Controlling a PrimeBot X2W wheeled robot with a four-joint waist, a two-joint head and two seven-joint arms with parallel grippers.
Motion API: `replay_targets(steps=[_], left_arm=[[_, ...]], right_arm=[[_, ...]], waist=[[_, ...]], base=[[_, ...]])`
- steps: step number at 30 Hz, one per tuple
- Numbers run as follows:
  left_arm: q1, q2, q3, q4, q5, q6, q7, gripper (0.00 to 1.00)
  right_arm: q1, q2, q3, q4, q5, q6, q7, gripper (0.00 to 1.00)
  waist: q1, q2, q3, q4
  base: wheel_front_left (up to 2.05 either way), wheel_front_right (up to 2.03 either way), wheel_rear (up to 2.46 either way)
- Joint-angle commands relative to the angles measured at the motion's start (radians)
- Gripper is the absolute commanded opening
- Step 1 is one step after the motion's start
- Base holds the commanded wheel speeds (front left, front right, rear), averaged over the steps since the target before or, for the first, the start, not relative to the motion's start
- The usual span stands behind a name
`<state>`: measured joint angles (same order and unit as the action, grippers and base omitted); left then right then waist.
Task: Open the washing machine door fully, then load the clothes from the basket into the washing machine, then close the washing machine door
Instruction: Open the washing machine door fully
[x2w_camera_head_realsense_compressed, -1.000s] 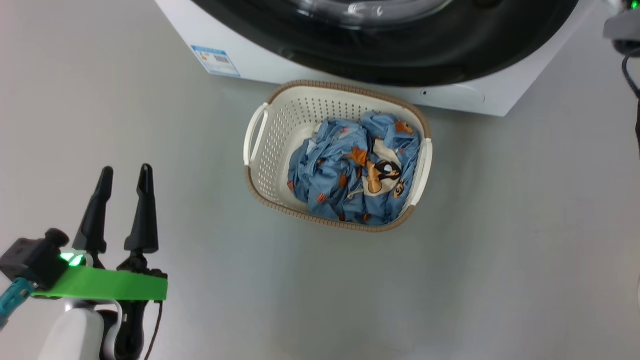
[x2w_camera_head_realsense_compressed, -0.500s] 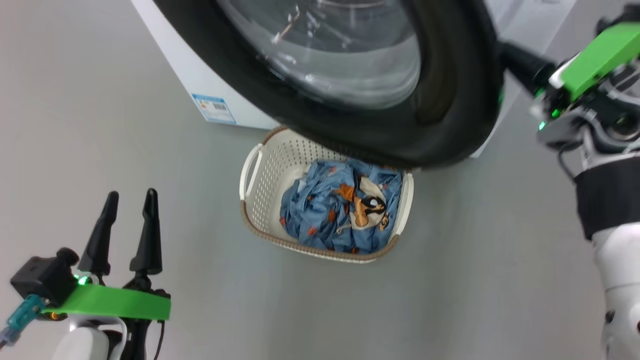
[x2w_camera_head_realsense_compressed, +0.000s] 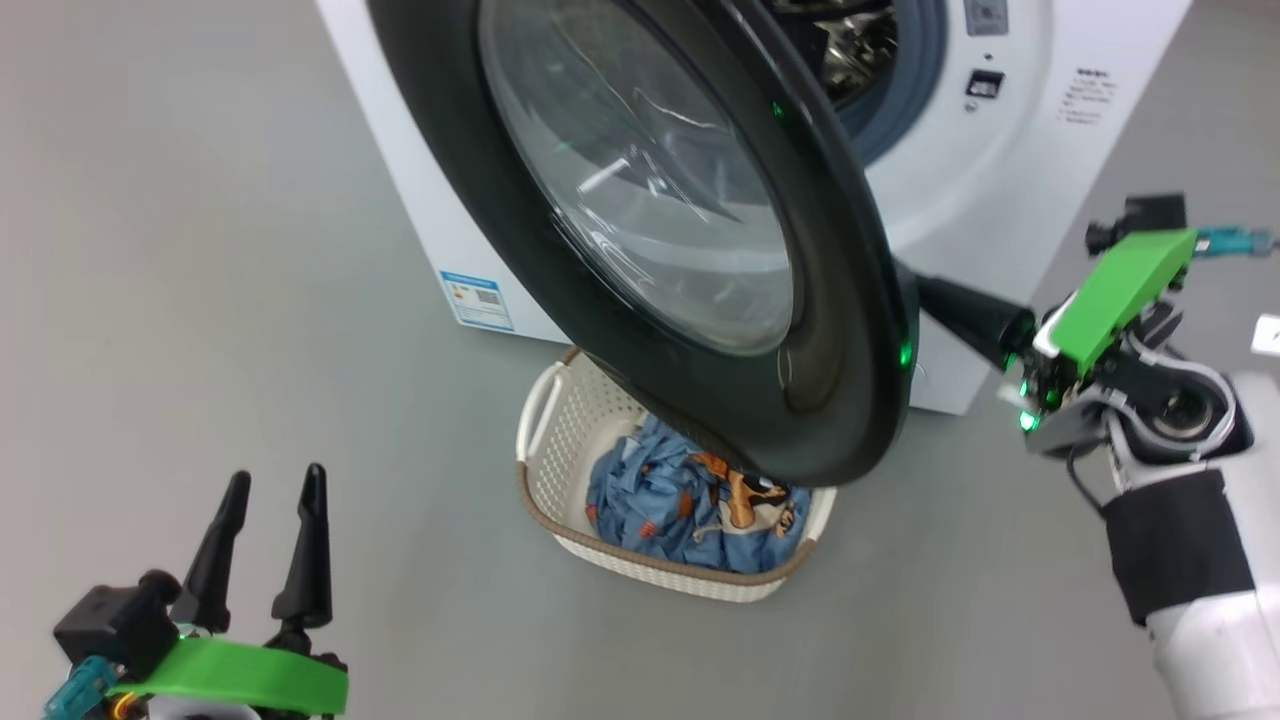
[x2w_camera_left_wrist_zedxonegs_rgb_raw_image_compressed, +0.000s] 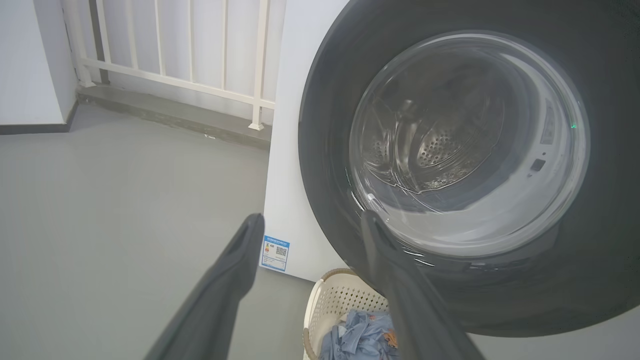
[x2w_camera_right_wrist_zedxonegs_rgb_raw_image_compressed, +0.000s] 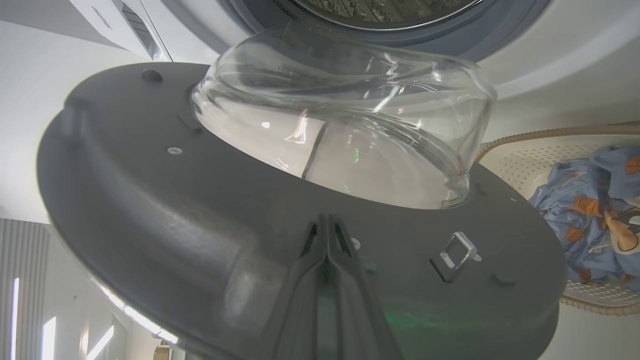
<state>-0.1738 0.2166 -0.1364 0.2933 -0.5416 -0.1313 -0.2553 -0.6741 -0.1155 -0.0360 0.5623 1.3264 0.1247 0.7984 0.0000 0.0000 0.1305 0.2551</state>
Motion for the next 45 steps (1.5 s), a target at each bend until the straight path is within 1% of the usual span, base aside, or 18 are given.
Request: replay_targets(steps=[1,11,19,23,33,44,45], left_arm=[[-0.007,0.022,0.04,-0.017,0.014,0.001,-0.006,1.0],[0.016,0.02,0.031,0.006,0.027,0.003,-0.006,1.0],[0.019,0.023,0.016,0.011,0.031,0.008,0.004,1.0],[0.021,0.03,0.01,0.007,0.032,0.013,0.014,1.0],[0.032,0.038,0.009,-0.013,0.028,0.028,0.022,1.0],[0.048,0.042,0.01,-0.028,0.022,0.042,0.019,1.0],[0.049,0.041,0.01,-0.029,0.021,0.042,0.019,1.0]], right_arm=[[0.012,0.027,0.026,-0.04,0.019,0.006,0.014,0.0],[0.152,0.046,0.044,-0.093,0.114,0.006,0.07,0.0],[0.207,0.06,0.099,-0.126,0.166,0.006,0.099,0.0],[0.226,0.063,0.136,-0.143,0.194,0.006,0.091,0.0],[0.229,0.065,0.186,-0.138,0.233,0.006,0.067,0.0],[0.221,0.056,0.177,-0.141,0.226,0.006,0.029,0.0],[0.22,0.054,0.176,-0.144,0.223,0.006,0.025,0.1]], waist=[[0.0,0.0,-0.035,0.037],[0.0,0.0,-0.089,0.111],[0.0,0.0,-0.116,0.165],[0.0,0.0,-0.132,0.186],[0.0,0.0,-0.141,0.18],[0.0,0.0,-0.148,0.129],[0.0,0.0,-0.149,0.123]], base=[[0.0,0.0,0.0],[0.0,0.0,0.0],[0.0,0.0,0.0],[0.0,0.0,0.0],[0.0,0.0,0.0],[0.0,0.0,0.0],[0.0,0.0,0.0]])
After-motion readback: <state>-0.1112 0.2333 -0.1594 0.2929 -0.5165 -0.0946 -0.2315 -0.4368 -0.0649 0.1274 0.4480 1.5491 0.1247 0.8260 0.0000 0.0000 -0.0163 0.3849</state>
